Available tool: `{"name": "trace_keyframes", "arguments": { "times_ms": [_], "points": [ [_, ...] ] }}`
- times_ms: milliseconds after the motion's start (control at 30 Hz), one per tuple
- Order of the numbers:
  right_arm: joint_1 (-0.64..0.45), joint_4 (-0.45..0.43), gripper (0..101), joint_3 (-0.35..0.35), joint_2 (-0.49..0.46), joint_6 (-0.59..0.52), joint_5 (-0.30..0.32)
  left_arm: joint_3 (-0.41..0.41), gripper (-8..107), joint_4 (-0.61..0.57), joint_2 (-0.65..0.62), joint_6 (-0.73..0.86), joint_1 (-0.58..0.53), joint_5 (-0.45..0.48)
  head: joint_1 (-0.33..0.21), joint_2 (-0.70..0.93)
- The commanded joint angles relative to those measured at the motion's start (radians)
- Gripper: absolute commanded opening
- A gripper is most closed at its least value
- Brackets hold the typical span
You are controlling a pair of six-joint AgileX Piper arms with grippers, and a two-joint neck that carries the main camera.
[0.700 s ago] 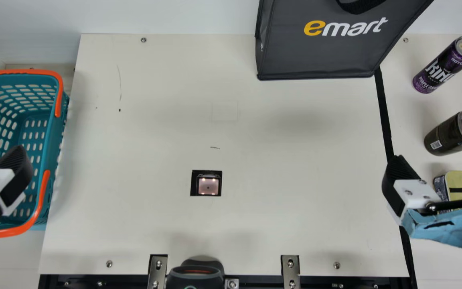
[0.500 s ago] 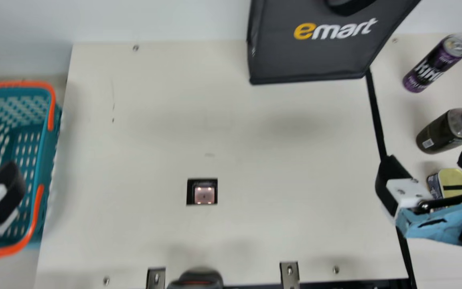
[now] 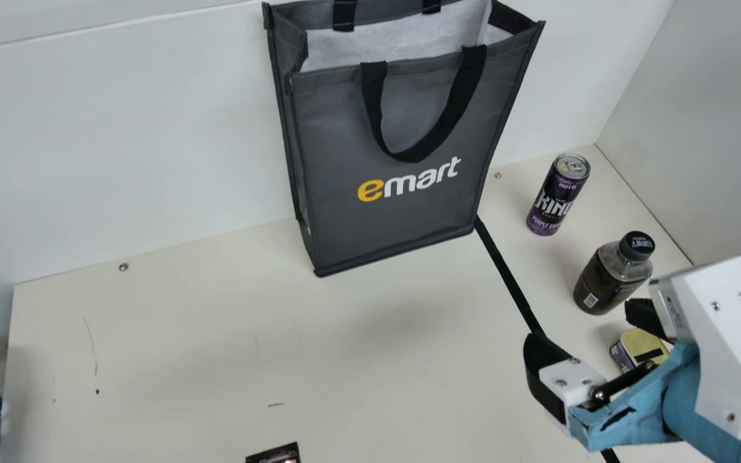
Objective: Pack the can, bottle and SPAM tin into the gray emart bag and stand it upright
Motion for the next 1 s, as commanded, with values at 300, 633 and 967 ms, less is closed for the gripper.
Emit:
{"name": "trace_keyframes", "arguments": {
  "times_ms": [300,633,967],
  "points": [
    [0.0,0.0,95,0.0,0.0,0.0,0.0,0.0,90,0.0,0.0,0.0,0.0,0.0,-0.023,-0.001],
    [0.0,0.0,95,0.0,0.0,0.0,0.0,0.0,90,0.0,0.0,0.0,0.0,0.0,-0.023,-0.001],
    [0.0,0.0,95,0.0,0.0,0.0,0.0,0.0,90,0.0,0.0,0.0,0.0,0.0,-0.023,-0.001]
  ]
}}
